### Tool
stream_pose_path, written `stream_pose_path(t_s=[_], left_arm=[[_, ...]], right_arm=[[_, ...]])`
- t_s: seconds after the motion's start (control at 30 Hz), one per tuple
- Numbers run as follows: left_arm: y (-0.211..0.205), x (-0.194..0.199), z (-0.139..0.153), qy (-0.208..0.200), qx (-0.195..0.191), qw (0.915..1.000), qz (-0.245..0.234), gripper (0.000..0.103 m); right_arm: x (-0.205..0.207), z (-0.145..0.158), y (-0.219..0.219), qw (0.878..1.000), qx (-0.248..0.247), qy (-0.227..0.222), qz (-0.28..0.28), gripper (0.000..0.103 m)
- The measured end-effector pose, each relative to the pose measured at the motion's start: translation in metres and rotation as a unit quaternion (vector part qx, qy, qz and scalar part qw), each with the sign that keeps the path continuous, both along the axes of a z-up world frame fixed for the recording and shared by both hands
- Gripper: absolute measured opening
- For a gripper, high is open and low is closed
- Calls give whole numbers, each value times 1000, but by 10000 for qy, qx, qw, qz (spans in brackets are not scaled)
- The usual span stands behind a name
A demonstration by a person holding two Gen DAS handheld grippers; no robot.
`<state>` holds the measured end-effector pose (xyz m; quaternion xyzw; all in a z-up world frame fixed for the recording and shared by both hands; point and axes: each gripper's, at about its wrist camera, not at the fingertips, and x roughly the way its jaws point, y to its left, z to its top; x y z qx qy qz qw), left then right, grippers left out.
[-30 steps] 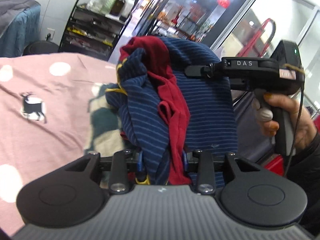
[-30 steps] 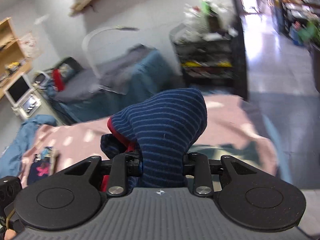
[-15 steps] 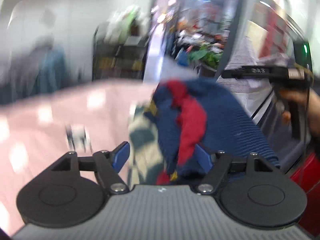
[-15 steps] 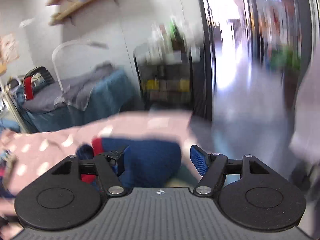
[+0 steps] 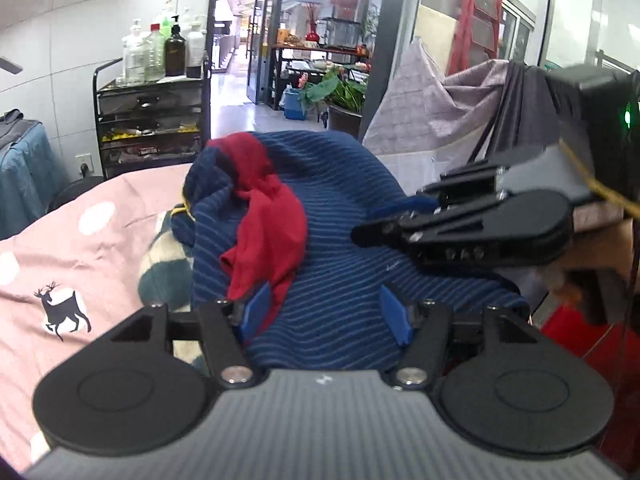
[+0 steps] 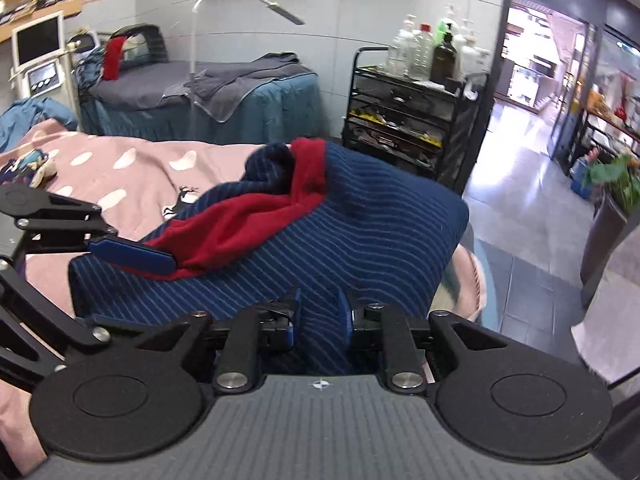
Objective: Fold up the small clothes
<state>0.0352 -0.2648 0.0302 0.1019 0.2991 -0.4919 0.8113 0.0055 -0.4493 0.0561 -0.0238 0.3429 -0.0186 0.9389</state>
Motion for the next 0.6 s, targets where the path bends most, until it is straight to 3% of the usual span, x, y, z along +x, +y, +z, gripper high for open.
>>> stream_pose_path(t_s=[0.07,0.13,0.17,0.23,0.33,0.4,0.6], left_arm=[[-3,-3,2,12,47,10000,31,65],[-3,-11,10,56,111,9999,115,72],[-3,-14,16,69,163,9998,137,80],[0,-17,29,56,245,9994,225,103],[5,-27,53,-321,426,9971,546,103],[15,-35,64,-431,465,9958,664,103],[33,-42,83,-486,988,9893,961,103]], right_arm=[[3,4,5,10000,-48,-5,-20,50],[-3,14,12,10000,-44,-12,14,69],[-5,21,15,10000,-22,-84,16,74],[-17,36,21,9992,-93,-381,-53,100],[-31,62,39,9954,-632,-724,-57,103],[-36,76,47,9943,-846,-640,-103,103],[-44,91,50,9982,-597,-93,-51,103]])
